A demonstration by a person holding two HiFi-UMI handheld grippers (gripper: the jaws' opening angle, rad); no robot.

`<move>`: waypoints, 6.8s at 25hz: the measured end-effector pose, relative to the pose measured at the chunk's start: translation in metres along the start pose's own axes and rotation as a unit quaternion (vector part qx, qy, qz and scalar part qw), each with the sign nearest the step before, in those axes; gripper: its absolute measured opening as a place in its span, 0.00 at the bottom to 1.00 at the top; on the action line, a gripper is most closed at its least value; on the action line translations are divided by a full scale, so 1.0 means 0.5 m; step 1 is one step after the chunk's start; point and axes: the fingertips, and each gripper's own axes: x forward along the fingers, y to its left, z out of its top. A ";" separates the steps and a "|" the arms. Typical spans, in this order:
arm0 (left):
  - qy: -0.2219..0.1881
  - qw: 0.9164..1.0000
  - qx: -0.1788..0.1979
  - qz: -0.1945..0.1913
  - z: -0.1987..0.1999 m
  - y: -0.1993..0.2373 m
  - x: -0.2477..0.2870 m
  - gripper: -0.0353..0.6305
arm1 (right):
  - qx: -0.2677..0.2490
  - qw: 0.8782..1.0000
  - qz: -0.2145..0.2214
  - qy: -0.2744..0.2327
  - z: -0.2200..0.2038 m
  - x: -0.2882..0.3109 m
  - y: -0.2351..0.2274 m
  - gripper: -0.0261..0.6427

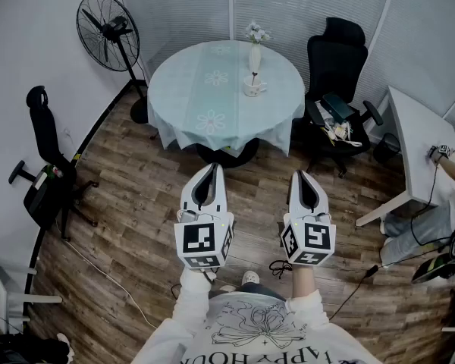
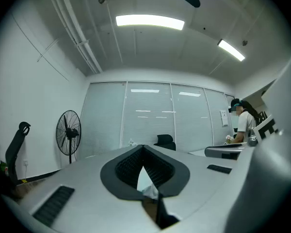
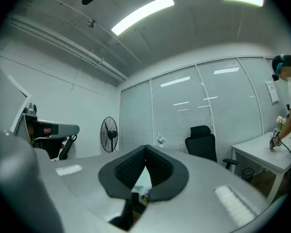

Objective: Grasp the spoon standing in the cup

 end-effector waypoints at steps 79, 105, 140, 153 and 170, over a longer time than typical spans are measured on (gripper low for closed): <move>0.033 0.999 -0.009 -0.013 -0.086 0.242 0.770 0.06 | 0.011 0.999 0.022 0.030 -0.079 0.782 -0.152 0.18; 0.050 0.998 -0.012 0.038 -0.131 0.319 1.075 0.06 | 0.014 0.995 0.084 0.054 -0.130 1.133 -0.234 0.18; 0.142 0.986 -0.021 0.080 -0.292 0.380 1.406 0.06 | 0.029 0.967 0.178 0.181 -0.347 1.483 -0.310 0.18; 0.163 0.983 -0.032 0.082 -0.351 0.381 1.419 0.06 | 0.000 0.948 0.241 0.209 -0.445 1.491 -0.287 0.22; 0.165 0.981 -0.036 0.093 -0.362 0.398 1.408 0.06 | -0.007 0.921 0.275 0.276 -0.589 1.495 -0.284 0.25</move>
